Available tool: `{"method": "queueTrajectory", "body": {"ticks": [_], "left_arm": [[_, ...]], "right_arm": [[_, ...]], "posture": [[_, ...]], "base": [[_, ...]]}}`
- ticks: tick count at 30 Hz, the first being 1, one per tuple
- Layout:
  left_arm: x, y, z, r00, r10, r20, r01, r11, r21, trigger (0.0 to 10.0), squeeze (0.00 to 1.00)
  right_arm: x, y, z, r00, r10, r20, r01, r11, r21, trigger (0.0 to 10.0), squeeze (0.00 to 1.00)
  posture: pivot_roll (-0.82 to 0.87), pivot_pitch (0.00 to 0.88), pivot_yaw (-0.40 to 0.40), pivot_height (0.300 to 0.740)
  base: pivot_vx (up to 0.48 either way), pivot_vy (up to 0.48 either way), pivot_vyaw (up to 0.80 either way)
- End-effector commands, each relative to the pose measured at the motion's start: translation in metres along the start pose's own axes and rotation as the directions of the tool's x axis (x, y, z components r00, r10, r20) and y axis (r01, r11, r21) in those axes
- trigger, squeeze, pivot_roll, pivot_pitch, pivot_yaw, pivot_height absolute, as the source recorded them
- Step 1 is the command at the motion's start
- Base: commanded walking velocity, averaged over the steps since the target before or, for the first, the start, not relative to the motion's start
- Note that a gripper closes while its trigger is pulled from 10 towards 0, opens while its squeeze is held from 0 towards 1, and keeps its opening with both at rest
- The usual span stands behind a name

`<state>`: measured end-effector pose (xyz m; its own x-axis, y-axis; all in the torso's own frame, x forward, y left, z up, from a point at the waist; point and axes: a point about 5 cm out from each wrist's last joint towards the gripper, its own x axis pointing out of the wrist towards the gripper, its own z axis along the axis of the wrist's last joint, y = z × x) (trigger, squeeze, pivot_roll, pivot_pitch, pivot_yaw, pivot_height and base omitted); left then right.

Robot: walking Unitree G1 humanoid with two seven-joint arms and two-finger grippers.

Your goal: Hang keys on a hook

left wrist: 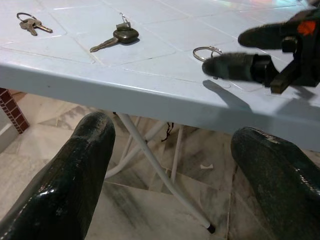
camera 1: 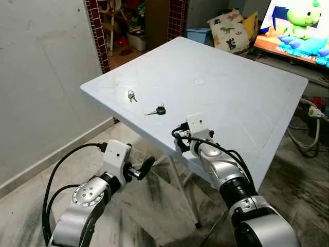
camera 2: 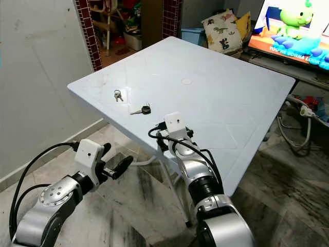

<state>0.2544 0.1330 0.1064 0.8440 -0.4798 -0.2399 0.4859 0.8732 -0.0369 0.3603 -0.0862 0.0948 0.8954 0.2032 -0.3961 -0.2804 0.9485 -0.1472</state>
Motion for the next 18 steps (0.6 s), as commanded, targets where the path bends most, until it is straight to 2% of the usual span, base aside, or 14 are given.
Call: {"method": "queueTrajectory", "body": {"ticks": [1, 18], "left_arm": [[0.0001, -0.0025, 0.0040, 1.000, -0.009, 0.008, 0.009, 1.000, 0.007, 10.0, 0.00], [-0.0020, -0.0082, 0.0027, 1.000, -0.011, 0.006, 0.012, 1.000, -0.015, 10.0, 0.00]], "right_arm": [[0.0017, 0.0009, 0.0041, 1.000, 0.009, 0.011, -0.009, 1.000, 0.004, 0.0, 0.00], [0.0066, 0.0028, 0.0013, 1.000, -0.030, 0.005, 0.029, 0.988, 0.149, 0.0, 0.00]], "posture": [[0.12, 0.012, -0.041, 0.740], [0.13, 0.015, -0.046, 0.740]], "base": [[0.000, 0.000, 0.00], [0.000, 0.000, 0.00]]}}
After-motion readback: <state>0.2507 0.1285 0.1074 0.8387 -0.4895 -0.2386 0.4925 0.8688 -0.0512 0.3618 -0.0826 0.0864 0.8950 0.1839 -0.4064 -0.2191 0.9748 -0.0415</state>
